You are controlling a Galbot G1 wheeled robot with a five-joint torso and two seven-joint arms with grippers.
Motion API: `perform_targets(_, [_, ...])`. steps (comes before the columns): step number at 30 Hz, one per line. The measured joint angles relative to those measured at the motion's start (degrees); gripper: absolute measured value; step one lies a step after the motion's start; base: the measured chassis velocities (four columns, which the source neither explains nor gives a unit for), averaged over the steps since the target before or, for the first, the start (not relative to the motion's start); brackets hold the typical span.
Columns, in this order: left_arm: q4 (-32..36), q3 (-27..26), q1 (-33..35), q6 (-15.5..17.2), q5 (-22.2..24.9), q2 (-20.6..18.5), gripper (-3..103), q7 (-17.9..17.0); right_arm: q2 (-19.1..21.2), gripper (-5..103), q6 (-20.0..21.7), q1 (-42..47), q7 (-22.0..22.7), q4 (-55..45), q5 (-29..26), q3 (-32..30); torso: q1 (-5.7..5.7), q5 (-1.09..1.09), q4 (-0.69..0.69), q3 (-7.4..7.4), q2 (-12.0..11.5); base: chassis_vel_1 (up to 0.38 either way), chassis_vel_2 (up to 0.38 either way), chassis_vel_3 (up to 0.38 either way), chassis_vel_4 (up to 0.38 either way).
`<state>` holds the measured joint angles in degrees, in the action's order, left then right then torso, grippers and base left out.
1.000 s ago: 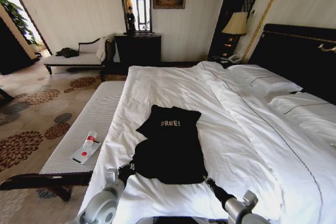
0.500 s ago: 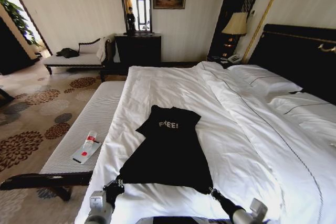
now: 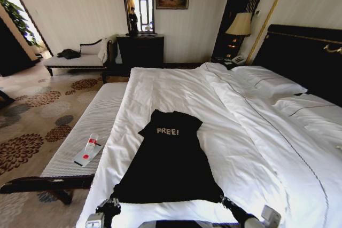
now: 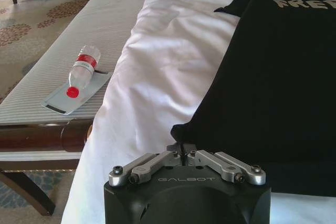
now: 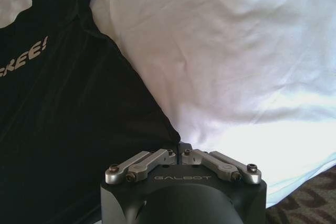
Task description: Fold the clothes on the bed.
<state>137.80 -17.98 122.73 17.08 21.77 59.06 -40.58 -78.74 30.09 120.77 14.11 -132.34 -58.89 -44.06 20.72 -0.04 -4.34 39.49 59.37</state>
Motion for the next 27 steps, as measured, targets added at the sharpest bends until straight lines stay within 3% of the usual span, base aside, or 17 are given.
perform_targets(8, [-1.98, 1.65, -0.23, -0.29, -2.04, 1.49, 1, -0.28, -0.42, 0, -0.87, -0.33, -0.01, 0.82, 1.37, 1.23, 0.00, 0.01, 0.01, 0.00, 0.00, 0.000, 0.000, 0.000, 0.000])
perform_targets(13, [-4.48, 2.33, -1.81, -0.81, -3.18, 2.86, 1, -0.02, -0.45, 0, -3.27, -0.95, 0.13, 1.91, 2.92, 2.80, 0.00, 0.01, 0.01, 0.00, 0.00, 0.000, 0.000, 0.000, 0.000])
perform_targets(16, [-7.36, 2.72, -4.03, -2.22, -7.33, 4.39, -2, 1.23, -0.95, -3, -7.10, -1.18, 0.20, 3.40, 4.62, 4.38, 0.00, 0.00, 0.01, 0.00, 0.00, 0.000, 0.000, 0.000, 0.000])
perform_targets(18, [-7.54, 2.78, -4.21, -2.45, -7.82, 4.65, -2, 1.46, -1.02, 1, -7.41, -1.10, 0.20, 3.51, 4.89, 4.54, 0.00, 0.01, 0.01, 0.00, 0.00, 0.000, 0.000, 0.000, 0.000])
perform_targets(21, [-6.23, 3.18, -3.92, -2.57, -7.20, 4.91, 20, 2.83, -1.31, 17, -8.75, -0.37, 0.25, 3.46, 6.38, 5.15, 0.00, 0.01, 0.01, 0.00, 0.00, 0.000, 0.000, 0.000, 0.000])
perform_targets(23, [-6.08, 3.18, -3.84, -2.57, -7.23, 4.85, 20, 2.99, -1.30, 17, -8.80, -0.35, 0.25, 3.37, 6.49, 5.15, 0.00, 0.01, 0.01, 0.00, 0.00, 0.000, 0.000, 0.000, 0.000])
perform_targets(26, [-4.87, 2.93, -3.19, -2.51, -7.42, 4.48, 36, 3.35, -1.08, 33, -9.36, -0.03, 0.30, 2.45, 7.41, 4.60, 0.00, 0.01, 0.01, 0.00, -0.01, 0.000, 0.000, 0.000, 0.000])
perform_targets(27, [-4.54, 2.81, -2.89, -2.51, -7.56, 4.48, 36, 3.35, -1.00, 33, -9.81, 0.12, 0.30, 2.18, 7.87, 4.32, 0.00, 0.01, 0.01, 0.01, 0.00, 0.000, 0.000, 0.000, 0.000])
